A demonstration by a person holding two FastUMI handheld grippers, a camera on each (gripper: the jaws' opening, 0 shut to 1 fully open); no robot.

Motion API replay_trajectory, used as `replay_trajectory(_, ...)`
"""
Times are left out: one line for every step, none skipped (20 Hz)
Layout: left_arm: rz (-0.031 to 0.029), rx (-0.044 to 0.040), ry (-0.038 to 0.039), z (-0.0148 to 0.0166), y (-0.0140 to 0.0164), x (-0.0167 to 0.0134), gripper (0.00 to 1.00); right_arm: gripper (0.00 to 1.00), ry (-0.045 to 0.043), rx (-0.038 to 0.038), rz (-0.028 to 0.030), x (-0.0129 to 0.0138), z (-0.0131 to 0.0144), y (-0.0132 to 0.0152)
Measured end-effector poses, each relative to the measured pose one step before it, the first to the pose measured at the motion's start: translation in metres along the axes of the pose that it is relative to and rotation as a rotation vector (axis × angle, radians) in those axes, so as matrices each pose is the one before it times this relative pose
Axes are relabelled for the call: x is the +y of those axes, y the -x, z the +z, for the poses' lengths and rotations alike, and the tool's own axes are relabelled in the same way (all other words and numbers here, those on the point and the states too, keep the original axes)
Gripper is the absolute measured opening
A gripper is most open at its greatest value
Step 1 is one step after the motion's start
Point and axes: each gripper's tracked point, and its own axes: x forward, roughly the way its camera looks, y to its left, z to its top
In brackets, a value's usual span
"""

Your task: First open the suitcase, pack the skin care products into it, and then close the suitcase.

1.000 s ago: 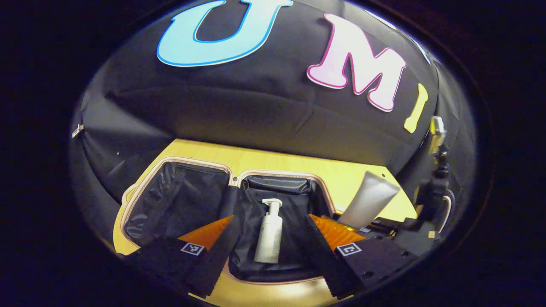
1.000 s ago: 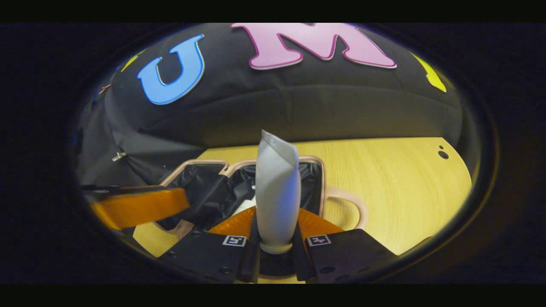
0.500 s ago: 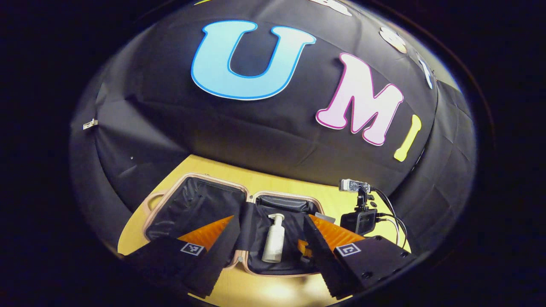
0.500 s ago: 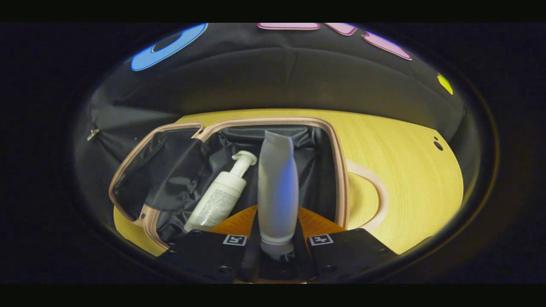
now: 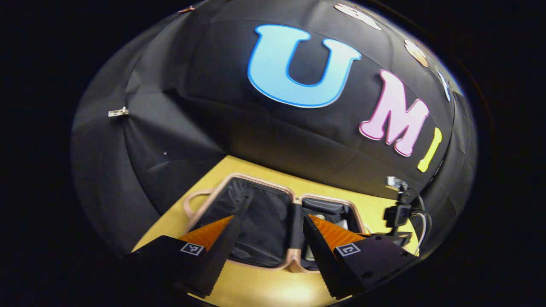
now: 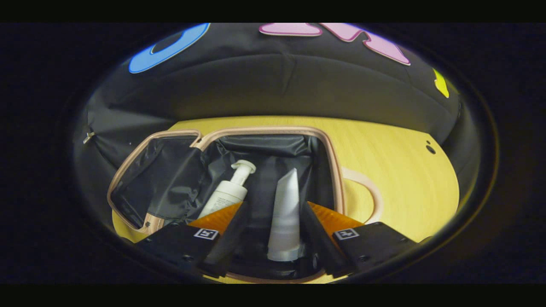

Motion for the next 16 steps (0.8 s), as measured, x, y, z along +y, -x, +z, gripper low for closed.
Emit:
replay_trajectory(0.02503, -0.02436, -0.00656, 0.00676, -0.00633, 0.01931, 0.96, 0.87, 0.00558, -0.0393, -0.00409, 0.00033, 0.00983, 0.00838)
replay_trajectory(0.01975, -0.01043, -0.01134, 0.00315, -0.00666, 0.01865, 0.96, 0.93, -0.00502, -0.04249, 0.00868, 0.00301, 0.01229, 0.01172)
replay_trajectory(0.03018, -0.01015, -0.01354, 0.00282, -0.00803, 0.01894, 0.96, 0.94, -0.00124, -0.03431, 0.00808, 0.0019, 0.01054, 0.01042)
replay_trajectory(0.03028, 0.0012, -0.01696, 0.00092, -0.01105, 0.01888, 0.96, 0.96, 0.00021, -0.04477, 0.01539, 0.002, 0.0114, 0.01118)
replay_trajectory(0.02318, 0.01356, -0.00843, -0.003, -0.01149, 0.01589, 0.95, 0.96, 0.00008, -0.0678, 0.01158, 0.00185, 0.01614, 0.01229)
replay_trajectory(0.01245, 0.01777, -0.00216, -0.00376, -0.01176, 0.01388, 0.95, 0.96, 0.00495, -0.04783, 0.00828, -0.00052, 0.01324, 0.0149)
replay_trajectory(0.0117, 0.02951, -0.0004, -0.00463, -0.01362, 0.01301, 0.95, 0.95, 0.00716, -0.04193, 0.01187, -0.00009, 0.01277, 0.01332)
replay_trajectory(0.01403, 0.03601, -0.00998, -0.00865, -0.01621, 0.0107, 0.95, 0.96, 0.01669, -0.04136, 0.01696, 0.00068, 0.01175, 0.01198)
replay_trajectory(0.02968, 0.05146, -0.02459, -0.00734, -0.01383, 0.01246, 0.95, 0.96, 0.02389, -0.03254, 0.01305, 0.00014, 0.00926, 0.00986)
replay_trajectory(0.0156, 0.04083, -0.017, -0.0068, -0.01351, 0.01019, 0.95, 0.95, 0.01634, -0.02763, 0.01174, -0.00026, 0.00811, 0.01175)
replay_trajectory(-0.00052, 0.04885, 0.00164, -0.00987, -0.01692, 0.0052, 0.95, 0.96, 0.01046, -0.02587, 0.0098, -0.00015, 0.00796, 0.01062)
replay_trajectory(-0.00856, 0.03808, 0.01431, -0.00664, -0.01447, 0.00357, 0.95, 0.96, 0.00558, -0.0187, 0.00272, -0.00134, 0.00624, 0.01032)
replay_trajectory(-0.00385, 0.03144, 0.01376, -0.00447, -0.01347, 0.00213, 0.95, 0.95, 0.00711, -0.02263, 0.00076, -0.00338, 0.00697, 0.00988)
replay_trajectory(-0.00976, 0.01929, 0.00914, 0.00014, -0.00973, 0.00239, 0.95, 0.96, 0.01257, -0.02418, -0.00786, -0.00549, 0.00726, 0.00915)
replay_trajectory(-0.00512, 0.02525, 0.00087, 0.00054, -0.0081, 0.00174, 0.95, 0.95, 0.00818, -0.01562, -0.01198, -0.00696, 0.00531, 0.00961)
replay_trajectory(-0.0086, 0.03773, -0.00938, -0.0036, -0.00825, -0.0005, 0.95, 0.96, 0.00773, -0.0173, -0.0094, -0.00527, 0.00505, 0.00824)
